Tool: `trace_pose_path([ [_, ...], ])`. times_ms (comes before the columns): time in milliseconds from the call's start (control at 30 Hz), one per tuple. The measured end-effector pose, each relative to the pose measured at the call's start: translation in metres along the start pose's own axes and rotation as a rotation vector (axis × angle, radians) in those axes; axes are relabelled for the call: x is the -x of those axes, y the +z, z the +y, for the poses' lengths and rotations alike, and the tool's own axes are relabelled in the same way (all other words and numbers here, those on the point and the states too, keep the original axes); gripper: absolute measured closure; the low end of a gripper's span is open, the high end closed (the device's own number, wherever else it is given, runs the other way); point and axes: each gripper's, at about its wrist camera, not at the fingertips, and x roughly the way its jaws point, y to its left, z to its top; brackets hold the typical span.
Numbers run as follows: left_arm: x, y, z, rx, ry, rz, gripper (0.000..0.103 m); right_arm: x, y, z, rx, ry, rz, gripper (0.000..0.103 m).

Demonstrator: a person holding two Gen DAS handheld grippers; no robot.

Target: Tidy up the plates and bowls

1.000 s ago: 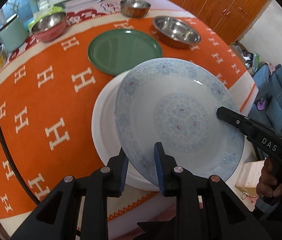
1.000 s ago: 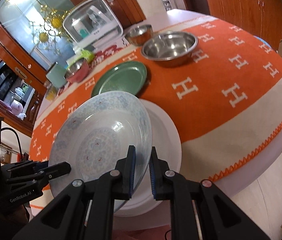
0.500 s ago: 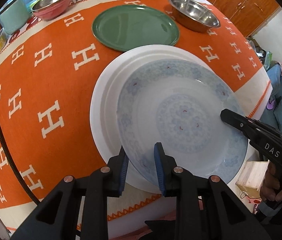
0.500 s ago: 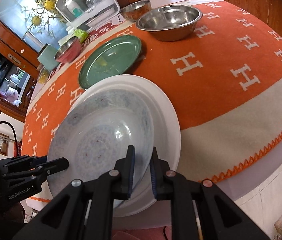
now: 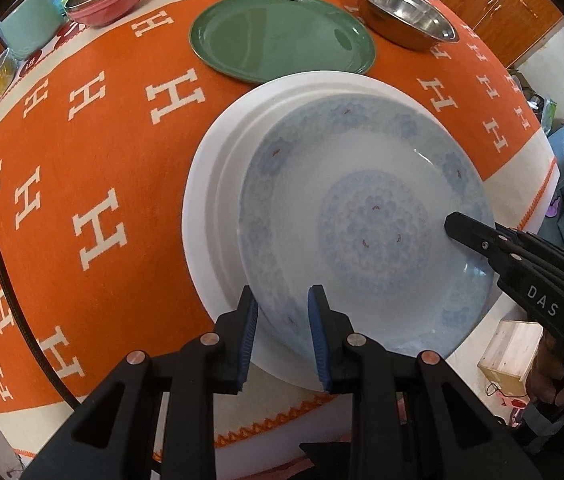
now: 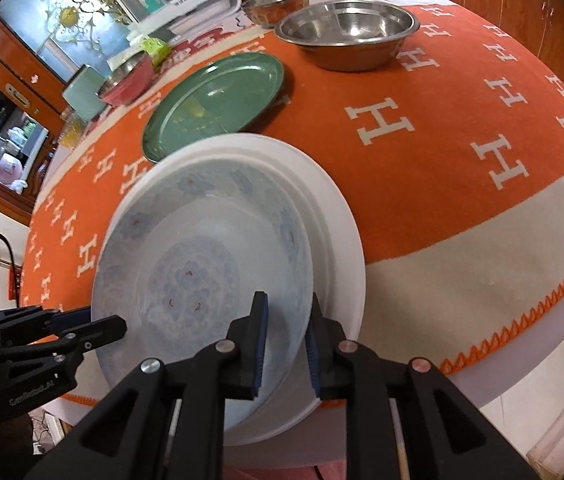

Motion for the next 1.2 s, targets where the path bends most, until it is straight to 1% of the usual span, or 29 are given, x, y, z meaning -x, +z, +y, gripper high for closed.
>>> trace_pose_path([
  [100, 0.000, 0.001, 0.001, -0.005, 0.001, -0.023, 0.079, 0.000, 0.000, 0.000, -0.013, 0.000, -0.001, 0.083],
  [167, 0.001, 0.001, 0.002, -0.014, 0.001, -0.035, 0.078, 0.001, -0.001, -0.001, -0.025, 0.006, -0.002, 0.081],
  [233, 0.003, 0.002, 0.003, -0.026, -0.004, -0.050, 0.077, 0.002, -0.001, 0.001, -0.036, 0.019, -0.003, 0.073],
  [367, 0.015, 0.001, 0.004, -0.050, -0.023, -0.095, 0.073, 0.006, -0.002, 0.005, -0.051, 0.007, -0.006, 0.067],
  [467, 0.026, 0.001, 0.008, -0.071, -0.032, -0.121, 0.072, 0.009, -0.003, 0.007, -0.072, 0.001, -0.006, 0.060],
  [500, 0.030, 0.000, 0.009, -0.076, -0.041, -0.131, 0.071, 0.012, -0.004, 0.008, -0.079, -0.015, -0.015, 0.056],
  [533, 0.033, 0.000, 0.010, -0.079, -0.048, -0.137, 0.070, 0.016, -0.005, 0.010, -0.081, -0.028, -0.033, 0.050],
  [567, 0.037, 0.000, 0.010, -0.082, -0.055, -0.145, 0.067, 0.021, -0.005, 0.011, -0.082, -0.042, -0.058, 0.047],
  [600, 0.041, -0.001, 0.012, -0.088, -0.060, -0.155, 0.064, 0.025, -0.005, 0.012, -0.087, -0.052, -0.077, 0.042],
  [633, 0.045, -0.003, 0.017, -0.091, -0.065, -0.163, 0.063, 0.031, -0.005, 0.013, -0.096, -0.063, -0.096, 0.039],
  [800, 0.067, -0.012, 0.032, -0.110, -0.091, -0.209, 0.057, 0.047, -0.007, 0.018, -0.136, -0.089, -0.140, 0.038],
  [967, 0.089, -0.017, 0.044, -0.131, -0.113, -0.250, 0.052, 0.063, -0.013, 0.033, -0.144, -0.106, -0.190, 0.038],
  [1000, 0.092, -0.017, 0.046, -0.132, -0.117, -0.258, 0.050, 0.066, -0.015, 0.036, -0.144, -0.108, -0.199, 0.038],
  [1133, 0.108, -0.020, 0.055, -0.139, -0.127, -0.306, 0.044, 0.078, -0.023, 0.051, -0.140, -0.097, -0.251, 0.038],
  [1200, 0.115, -0.021, 0.061, -0.133, -0.131, -0.338, 0.037, 0.083, -0.026, 0.057, -0.132, -0.092, -0.281, 0.038],
])
